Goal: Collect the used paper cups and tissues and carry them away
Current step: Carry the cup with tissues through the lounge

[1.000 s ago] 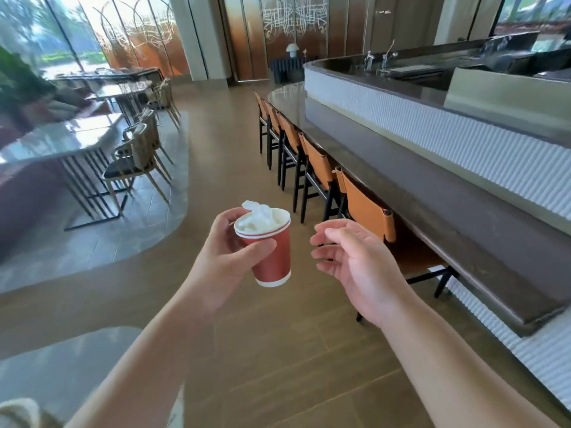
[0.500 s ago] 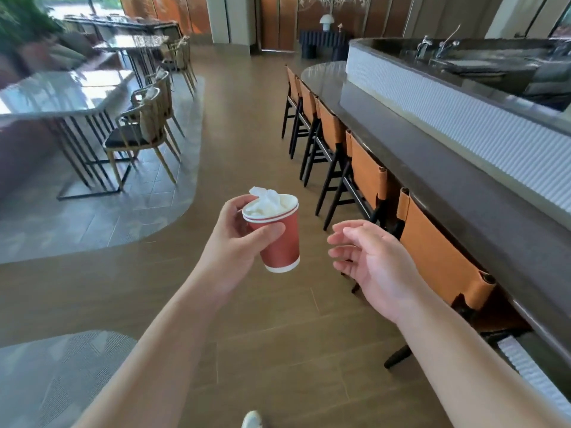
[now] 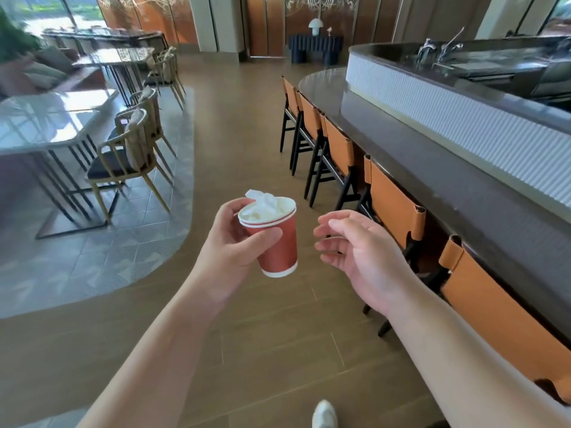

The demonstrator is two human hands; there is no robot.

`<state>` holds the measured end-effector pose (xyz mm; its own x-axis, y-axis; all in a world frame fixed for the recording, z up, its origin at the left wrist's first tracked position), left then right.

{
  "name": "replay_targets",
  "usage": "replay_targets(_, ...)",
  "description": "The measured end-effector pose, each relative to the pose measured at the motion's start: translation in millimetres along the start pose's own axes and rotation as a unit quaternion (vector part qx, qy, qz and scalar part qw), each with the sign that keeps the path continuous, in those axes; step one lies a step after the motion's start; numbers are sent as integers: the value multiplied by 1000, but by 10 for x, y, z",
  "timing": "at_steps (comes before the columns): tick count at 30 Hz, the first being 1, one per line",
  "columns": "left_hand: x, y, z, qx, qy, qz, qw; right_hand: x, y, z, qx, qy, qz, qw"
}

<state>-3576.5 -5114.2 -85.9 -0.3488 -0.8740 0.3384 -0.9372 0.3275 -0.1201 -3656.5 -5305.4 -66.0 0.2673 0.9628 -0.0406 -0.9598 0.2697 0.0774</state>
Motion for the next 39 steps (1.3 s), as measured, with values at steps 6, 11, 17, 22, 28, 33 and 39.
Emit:
replay_targets(6,-116,-1183,224,-8,-51,6,999,-87,-1285,-148,23,-40,-11,999)
replay_targets(11,-142,-2423,316,-6,-82,-16,997,-182,-2607,-65,18,-81,4,997)
replay_targets(17,-38,-3809,259,9,-95,-24,995,-383,-4027,277,10,-77,22,997)
replay_targets(22,-184,-4673,215,18,-89,-38,995,-340,-4851,469,-4,-52,48,997)
replay_targets(28,-481,-5649,353,24,-80,-48,995,-164,-5865,434,7,-47,50,998)
replay_targets(33,-855,-6691,531,22,-44,-51,997,182,-6918,463,-10,15,63,998)
replay_targets(39,-1359,-8323,452,35,-27,-14,999,538,-8419,805,-22,30,18,999)
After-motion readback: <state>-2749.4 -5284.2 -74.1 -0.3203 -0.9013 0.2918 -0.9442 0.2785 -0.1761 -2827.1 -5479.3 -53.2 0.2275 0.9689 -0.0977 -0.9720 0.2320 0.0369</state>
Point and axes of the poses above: each hand's wrist, its own y-axis away from the middle knuckle, its own x-axis out of the palm, z = x × y, the point moved 2 cm from there along -y, towards the middle knuckle, and after that the axes turned 13 degrees about y, right-handed, at the moved point
